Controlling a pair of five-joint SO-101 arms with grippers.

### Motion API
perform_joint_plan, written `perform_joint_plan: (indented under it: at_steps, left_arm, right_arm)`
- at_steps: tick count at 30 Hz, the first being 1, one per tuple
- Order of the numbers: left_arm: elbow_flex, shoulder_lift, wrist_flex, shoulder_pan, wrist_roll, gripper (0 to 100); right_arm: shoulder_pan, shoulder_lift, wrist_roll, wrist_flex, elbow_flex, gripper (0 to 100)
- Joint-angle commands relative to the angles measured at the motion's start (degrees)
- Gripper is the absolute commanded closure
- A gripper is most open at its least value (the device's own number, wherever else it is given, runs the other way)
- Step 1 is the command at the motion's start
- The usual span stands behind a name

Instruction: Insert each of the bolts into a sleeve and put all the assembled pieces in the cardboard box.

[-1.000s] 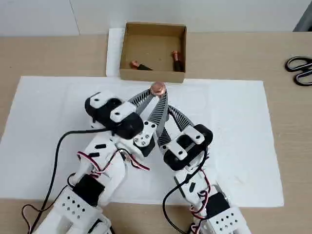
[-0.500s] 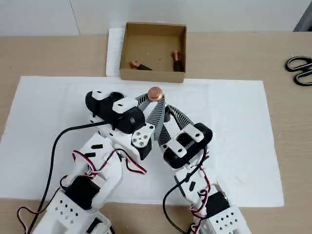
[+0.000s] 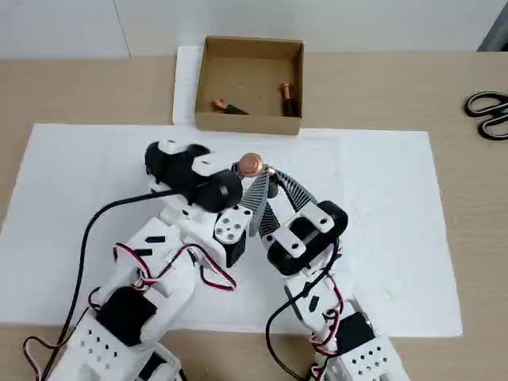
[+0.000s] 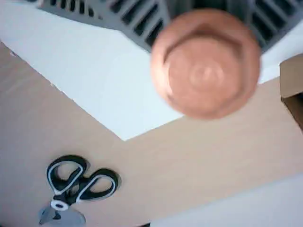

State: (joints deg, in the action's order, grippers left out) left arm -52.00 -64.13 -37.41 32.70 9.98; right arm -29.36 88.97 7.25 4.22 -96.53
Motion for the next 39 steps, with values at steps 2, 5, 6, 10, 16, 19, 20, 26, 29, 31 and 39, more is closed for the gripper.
perform_joint_plan:
  at_steps: [2, 5, 6, 10, 16, 19, 20, 26, 29, 31, 39]
  left_arm:
    - [6.29, 0.62, -6.24, -1.41, 0.18, 99]
    - [8.66, 0.44, -10.55, -1.49, 0.26, 99]
    - [9.54, 0.35, -11.08, -1.58, 0.26, 99]
    - [12.7, 0.62, -11.34, -1.67, 0.26, 99]
    - [13.41, 0.7, -11.52, -1.67, 0.35, 99]
    - [13.58, 0.7, -14.33, -1.32, 0.35, 99]
    - [13.58, 0.7, -15.74, -1.32, 0.35, 99]
    - [13.58, 0.62, -19.08, -1.32, 0.35, 99]
    - [13.58, 0.79, -19.08, -1.23, 0.35, 99]
    - [13.49, 0.79, -17.85, -1.23, 0.35, 99]
    - [13.93, 0.88, -17.41, -1.23, 0.09, 99]
  right_arm:
    - [-0.31, 1.27, 0.53, 1.36, -0.35, 99.5]
    - [-0.31, 1.27, 0.53, 1.36, -0.35, 99.5]
    - [-0.31, 1.27, 0.53, 1.36, -0.35, 99.5]
    - [-0.31, 1.27, 0.53, 1.36, -0.35, 99.5]
    - [-0.22, 1.27, 0.53, 1.36, -0.35, 99.5]
    - [-0.22, 1.27, 0.53, 1.36, -0.35, 99.5]
    - [-0.22, 1.27, 0.53, 1.36, -0.35, 99.5]
    - [-0.22, 1.19, 0.53, 1.36, -0.35, 99.5]
    - [-0.22, 1.19, 0.53, 1.36, -0.35, 99.5]
    - [-0.22, 1.19, 0.53, 1.36, -0.35, 99.5]
    - [-0.22, 0.92, 0.53, 1.36, -0.35, 99.5]
